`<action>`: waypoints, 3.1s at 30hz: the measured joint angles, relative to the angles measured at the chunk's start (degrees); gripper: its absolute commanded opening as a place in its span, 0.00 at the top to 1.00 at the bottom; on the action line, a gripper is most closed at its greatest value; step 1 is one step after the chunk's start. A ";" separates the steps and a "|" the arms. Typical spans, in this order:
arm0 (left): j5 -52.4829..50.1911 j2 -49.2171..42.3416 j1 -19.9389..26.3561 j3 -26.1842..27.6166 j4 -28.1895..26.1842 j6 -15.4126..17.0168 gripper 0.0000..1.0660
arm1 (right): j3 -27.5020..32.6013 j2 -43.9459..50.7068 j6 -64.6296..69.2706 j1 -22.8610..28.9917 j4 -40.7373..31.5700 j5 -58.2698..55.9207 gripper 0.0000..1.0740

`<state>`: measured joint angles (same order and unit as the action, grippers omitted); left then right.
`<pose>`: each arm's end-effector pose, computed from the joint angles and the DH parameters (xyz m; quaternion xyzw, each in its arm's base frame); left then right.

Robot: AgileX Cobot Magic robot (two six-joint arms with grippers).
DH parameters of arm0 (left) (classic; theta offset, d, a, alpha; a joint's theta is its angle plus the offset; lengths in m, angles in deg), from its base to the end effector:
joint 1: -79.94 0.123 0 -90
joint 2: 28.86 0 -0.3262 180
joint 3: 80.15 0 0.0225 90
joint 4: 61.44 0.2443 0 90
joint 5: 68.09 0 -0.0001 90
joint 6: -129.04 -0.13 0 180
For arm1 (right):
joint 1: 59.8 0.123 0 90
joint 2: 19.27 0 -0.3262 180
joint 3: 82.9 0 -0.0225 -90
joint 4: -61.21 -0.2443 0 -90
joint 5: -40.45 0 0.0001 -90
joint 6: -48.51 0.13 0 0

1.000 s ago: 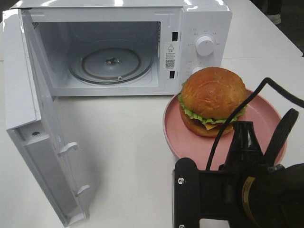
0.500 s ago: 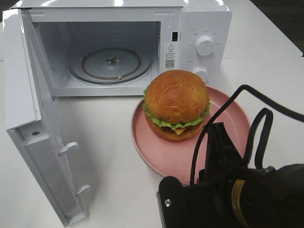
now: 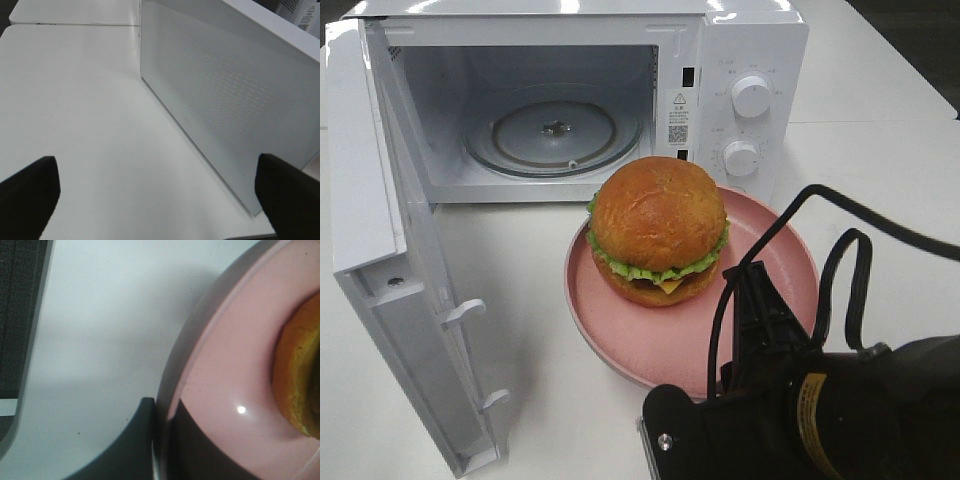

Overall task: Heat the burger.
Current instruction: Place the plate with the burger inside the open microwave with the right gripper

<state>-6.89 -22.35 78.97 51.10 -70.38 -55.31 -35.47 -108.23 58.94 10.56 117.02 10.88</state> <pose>-0.0209 -0.0174 0.2608 0.0434 0.8465 -0.0623 0.5270 0.1276 0.1994 0.1810 -0.7636 0.5722 -0.1425 0.2630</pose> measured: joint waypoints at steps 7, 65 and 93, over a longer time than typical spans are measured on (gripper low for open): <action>0.00 0.00 0.00 0.00 0.00 0.00 0.08 | 0.00 0.00 -7.05 -6.59 -0.46 4.30 1.00; 0.00 0.00 0.00 0.00 0.00 0.00 0.08 | -13.58 -9.68 -80.67 -29.62 -41.20 17.30 1.00; 0.00 0.00 0.00 0.00 0.00 0.00 0.08 | -33.35 -24.58 -77.46 -29.62 -41.14 12.66 1.00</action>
<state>-6.89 -22.35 78.97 51.10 -70.38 -55.31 -68.81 -132.81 -18.53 -19.06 75.88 23.55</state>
